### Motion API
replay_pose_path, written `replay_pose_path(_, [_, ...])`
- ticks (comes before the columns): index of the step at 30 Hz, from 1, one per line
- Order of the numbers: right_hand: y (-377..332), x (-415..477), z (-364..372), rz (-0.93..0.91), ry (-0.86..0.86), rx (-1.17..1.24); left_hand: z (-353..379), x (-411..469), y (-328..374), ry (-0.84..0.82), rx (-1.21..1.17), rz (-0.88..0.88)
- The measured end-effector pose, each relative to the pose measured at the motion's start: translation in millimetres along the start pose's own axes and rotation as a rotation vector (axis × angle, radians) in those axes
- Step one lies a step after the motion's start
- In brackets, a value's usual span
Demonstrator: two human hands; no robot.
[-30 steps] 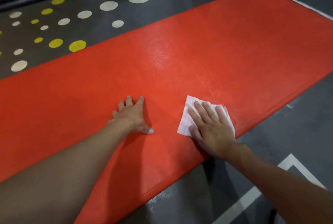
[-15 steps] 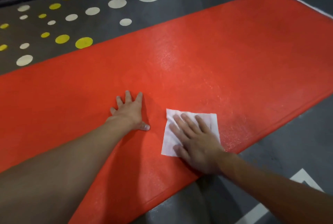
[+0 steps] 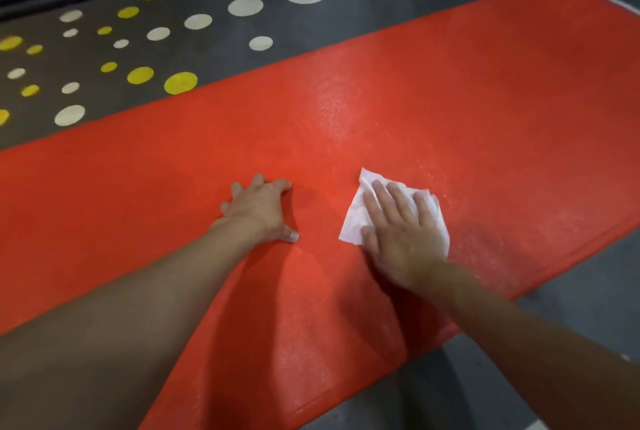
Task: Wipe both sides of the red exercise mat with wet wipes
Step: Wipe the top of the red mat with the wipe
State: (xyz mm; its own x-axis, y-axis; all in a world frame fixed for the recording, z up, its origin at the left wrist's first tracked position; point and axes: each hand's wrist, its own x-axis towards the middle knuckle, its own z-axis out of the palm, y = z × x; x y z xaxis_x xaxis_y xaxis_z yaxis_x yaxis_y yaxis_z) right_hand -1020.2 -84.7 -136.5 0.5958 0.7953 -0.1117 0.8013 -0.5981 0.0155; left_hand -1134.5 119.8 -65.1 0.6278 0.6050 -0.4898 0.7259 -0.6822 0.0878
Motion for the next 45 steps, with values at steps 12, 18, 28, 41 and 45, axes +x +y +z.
replay_pose_path(12, [-37, 11, -2, -0.187, -0.055, 0.060, 0, 26, 2, -0.076, -0.015, -0.088])
replay_pose_path(18, [16, 59, -8, -0.076, 0.025, 0.026, 3, 29, -1, -0.070, -0.031, -0.081])
replay_pose_path(28, [6, 83, -12, -0.039, 0.012, 0.042, -12, 60, -26, 0.277, -0.133, -0.144])
replay_pose_path(41, [-44, 91, -5, -0.213, 0.018, 0.097, 20, 107, -25, 0.419, -0.048, -0.108])
replay_pose_path(45, [-9, 120, -12, -0.308, 0.021, 0.083, 15, 110, -25, 0.443, -0.020, -0.118])
